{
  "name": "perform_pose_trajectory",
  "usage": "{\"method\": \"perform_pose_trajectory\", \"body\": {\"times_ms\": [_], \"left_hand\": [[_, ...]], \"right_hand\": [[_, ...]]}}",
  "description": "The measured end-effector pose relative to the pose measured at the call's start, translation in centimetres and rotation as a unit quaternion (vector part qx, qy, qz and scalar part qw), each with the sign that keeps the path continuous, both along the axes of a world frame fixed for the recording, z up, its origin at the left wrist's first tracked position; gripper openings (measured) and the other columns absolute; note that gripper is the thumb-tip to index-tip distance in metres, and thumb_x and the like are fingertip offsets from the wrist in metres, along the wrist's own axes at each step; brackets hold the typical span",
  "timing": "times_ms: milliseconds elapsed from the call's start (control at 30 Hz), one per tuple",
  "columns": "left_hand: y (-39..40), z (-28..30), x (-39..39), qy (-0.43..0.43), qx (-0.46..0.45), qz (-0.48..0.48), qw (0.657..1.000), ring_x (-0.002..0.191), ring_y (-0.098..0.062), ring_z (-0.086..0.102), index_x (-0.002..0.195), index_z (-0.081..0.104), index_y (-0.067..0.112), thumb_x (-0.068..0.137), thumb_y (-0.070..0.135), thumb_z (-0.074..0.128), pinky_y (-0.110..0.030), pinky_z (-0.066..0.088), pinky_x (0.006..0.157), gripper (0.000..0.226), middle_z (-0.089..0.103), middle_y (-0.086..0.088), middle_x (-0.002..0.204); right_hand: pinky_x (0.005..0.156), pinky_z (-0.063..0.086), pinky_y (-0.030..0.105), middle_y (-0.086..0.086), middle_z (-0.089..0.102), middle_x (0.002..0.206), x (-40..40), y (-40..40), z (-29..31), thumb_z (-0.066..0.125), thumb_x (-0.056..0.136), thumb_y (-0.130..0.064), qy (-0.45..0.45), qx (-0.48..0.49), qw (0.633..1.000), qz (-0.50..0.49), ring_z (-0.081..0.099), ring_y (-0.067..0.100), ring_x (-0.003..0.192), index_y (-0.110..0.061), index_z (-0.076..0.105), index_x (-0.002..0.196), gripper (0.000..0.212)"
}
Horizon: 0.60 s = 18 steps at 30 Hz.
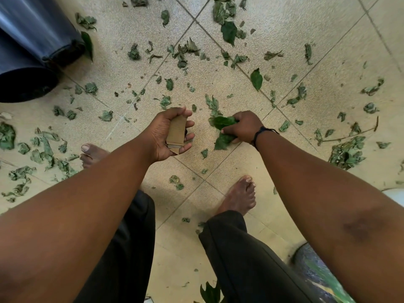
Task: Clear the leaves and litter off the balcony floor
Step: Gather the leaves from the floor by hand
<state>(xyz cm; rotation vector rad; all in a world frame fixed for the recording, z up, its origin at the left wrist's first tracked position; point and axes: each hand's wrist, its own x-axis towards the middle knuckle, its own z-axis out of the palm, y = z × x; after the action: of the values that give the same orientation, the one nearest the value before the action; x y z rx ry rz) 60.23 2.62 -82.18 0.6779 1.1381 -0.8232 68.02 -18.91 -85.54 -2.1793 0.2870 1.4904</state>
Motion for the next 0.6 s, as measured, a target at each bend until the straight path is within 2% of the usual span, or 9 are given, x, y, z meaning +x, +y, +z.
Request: {"method": "perform_pose_trajectory", "body": {"times_ms": [67, 133, 233, 300, 400, 467, 500, 533, 600], "left_hand": [[0.0, -0.1, 0.3, 0.001, -0.003, 0.016, 1.000, 0.080, -0.018, 0.064, 0.097, 0.071, 0.028, 0.088, 0.050, 0.060, -0.036, 0.052, 0.078, 0.027, 0.068, 0.005, 0.090], [-0.2, -0.2, 0.6, 0.003, -0.005, 0.023, 1.000, 0.082, -0.019, 0.064, 0.097, 0.072, 0.028, 0.088, 0.053, 0.058, -0.036, 0.051, 0.081, 0.030, 0.068, 0.004, 0.090], [-0.8, -0.3, 1.5, 0.001, -0.007, 0.012, 1.000, 0.083, -0.018, 0.063, 0.098, 0.071, 0.028, 0.089, 0.053, 0.058, -0.037, 0.050, 0.082, 0.030, 0.068, 0.005, 0.090], [-1.1, -0.3, 2.0, -0.001, -0.009, 0.003, 1.000, 0.082, -0.018, 0.064, 0.096, 0.072, 0.027, 0.089, 0.053, 0.058, -0.036, 0.049, 0.081, 0.030, 0.068, 0.005, 0.091], [-1.1, -0.5, 2.4, -0.003, -0.008, -0.003, 1.000, 0.081, -0.019, 0.063, 0.095, 0.072, 0.027, 0.089, 0.053, 0.058, -0.036, 0.049, 0.080, 0.030, 0.068, 0.004, 0.091], [-1.0, -0.6, 2.6, -0.004, -0.007, -0.005, 1.000, 0.080, -0.019, 0.063, 0.096, 0.072, 0.027, 0.089, 0.053, 0.058, -0.035, 0.049, 0.078, 0.030, 0.067, 0.005, 0.091], [-0.8, -0.6, 2.7, -0.004, -0.006, -0.007, 1.000, 0.080, -0.018, 0.063, 0.096, 0.071, 0.027, 0.089, 0.053, 0.057, -0.034, 0.049, 0.077, 0.030, 0.066, 0.005, 0.091], [-0.7, -0.7, 2.7, -0.005, -0.004, -0.009, 1.000, 0.079, -0.018, 0.063, 0.096, 0.071, 0.027, 0.089, 0.053, 0.057, -0.034, 0.049, 0.076, 0.030, 0.066, 0.005, 0.091], [-0.2, -0.8, 2.7, -0.003, -0.001, -0.010, 1.000, 0.078, -0.018, 0.063, 0.095, 0.070, 0.027, 0.090, 0.053, 0.056, -0.033, 0.049, 0.077, 0.030, 0.066, 0.005, 0.090]], "right_hand": [[0.060, 0.060, 0.029, 0.013, 0.068, 0.089, 1.0, -0.8, 1.1, 0.080, 0.079, -0.009, 0.028, 0.035, 0.991, -0.126, 0.068, 0.016, 0.067, 0.000, 0.068, 0.095, 0.022], [0.053, 0.057, 0.023, 0.007, 0.069, 0.083, 2.5, -1.8, 2.1, 0.079, 0.079, -0.008, 0.018, 0.059, 0.977, -0.205, 0.067, 0.009, 0.059, -0.007, 0.065, 0.089, 0.017], [0.054, 0.056, 0.021, 0.000, 0.068, 0.073, 5.6, -2.9, 3.1, 0.081, 0.078, -0.013, -0.048, 0.055, 0.970, -0.230, 0.065, 0.004, 0.055, -0.013, 0.064, 0.080, 0.017], [0.051, 0.050, 0.019, -0.003, 0.064, 0.070, 7.5, -3.3, 2.8, 0.081, 0.078, -0.018, -0.103, 0.016, 0.981, -0.166, 0.062, 0.003, 0.055, -0.014, 0.063, 0.076, 0.018], [0.053, 0.035, 0.024, -0.001, 0.051, 0.068, 10.0, -2.7, 1.8, 0.076, 0.083, -0.031, -0.164, -0.082, 0.981, 0.062, 0.052, 0.015, 0.066, -0.016, 0.057, 0.068, 0.028], [0.065, 0.041, 0.028, 0.007, 0.058, 0.086, 10.5, -2.1, 1.0, 0.074, 0.085, -0.030, -0.183, -0.125, 0.966, 0.136, 0.058, 0.026, 0.090, -0.009, 0.063, 0.093, 0.025], [0.073, 0.045, 0.033, 0.010, 0.059, 0.099, 10.6, -1.9, 0.7, 0.074, 0.084, -0.026, -0.194, -0.131, 0.962, 0.141, 0.058, 0.030, 0.098, -0.007, 0.058, 0.112, 0.037], [0.076, 0.046, 0.037, 0.011, 0.057, 0.104, 10.6, -1.8, 0.4, 0.074, 0.084, -0.021, -0.211, -0.128, 0.961, 0.128, 0.056, 0.030, 0.098, -0.007, 0.049, 0.126, 0.051], [0.077, 0.049, 0.041, 0.009, 0.053, 0.105, 10.5, -1.8, 0.0, 0.073, 0.083, -0.017, -0.246, -0.114, 0.957, 0.107, 0.054, 0.028, 0.093, -0.009, 0.038, 0.134, 0.062]]}}
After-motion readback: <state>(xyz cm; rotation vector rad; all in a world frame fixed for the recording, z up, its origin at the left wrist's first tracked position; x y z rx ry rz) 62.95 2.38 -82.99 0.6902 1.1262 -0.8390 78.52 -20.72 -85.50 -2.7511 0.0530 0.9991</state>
